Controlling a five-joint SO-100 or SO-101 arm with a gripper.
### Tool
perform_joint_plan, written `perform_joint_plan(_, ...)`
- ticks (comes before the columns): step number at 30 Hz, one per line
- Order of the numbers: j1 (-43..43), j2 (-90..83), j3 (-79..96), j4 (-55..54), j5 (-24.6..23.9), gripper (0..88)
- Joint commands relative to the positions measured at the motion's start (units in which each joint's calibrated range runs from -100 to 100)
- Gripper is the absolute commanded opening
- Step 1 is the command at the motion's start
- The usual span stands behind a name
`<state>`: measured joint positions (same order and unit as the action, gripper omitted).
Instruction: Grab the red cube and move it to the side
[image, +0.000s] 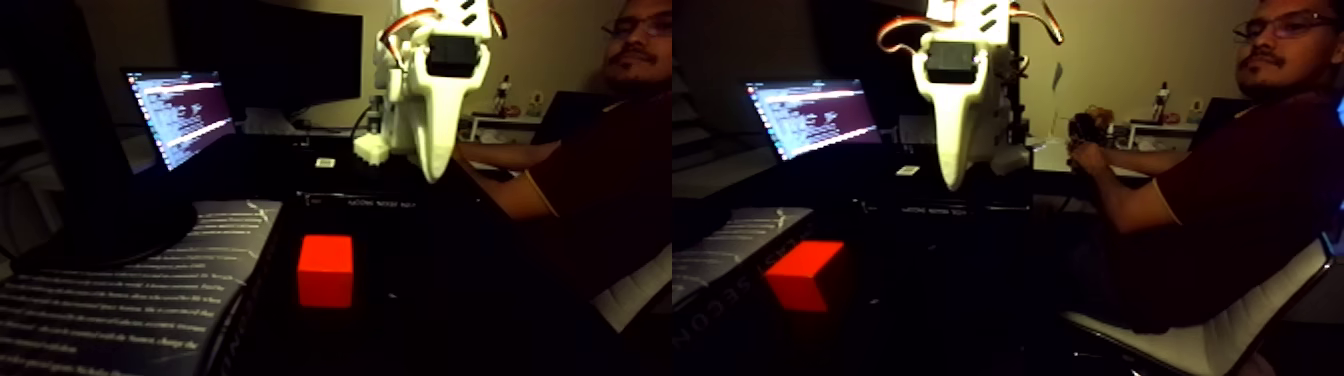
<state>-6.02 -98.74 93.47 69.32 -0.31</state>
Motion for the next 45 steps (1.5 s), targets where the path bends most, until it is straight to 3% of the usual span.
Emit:
perform_joint_plan(1, 0.44, 0.17, 0.00, 0.02, 0.13, 1.1)
perform_joint_plan(33, 0.53, 0.50, -0.36, -0.23, 0.18, 1.4)
perform_joint_plan(45, 2.11, 14.03, -5.35, -5.38, 0.29, 1.5)
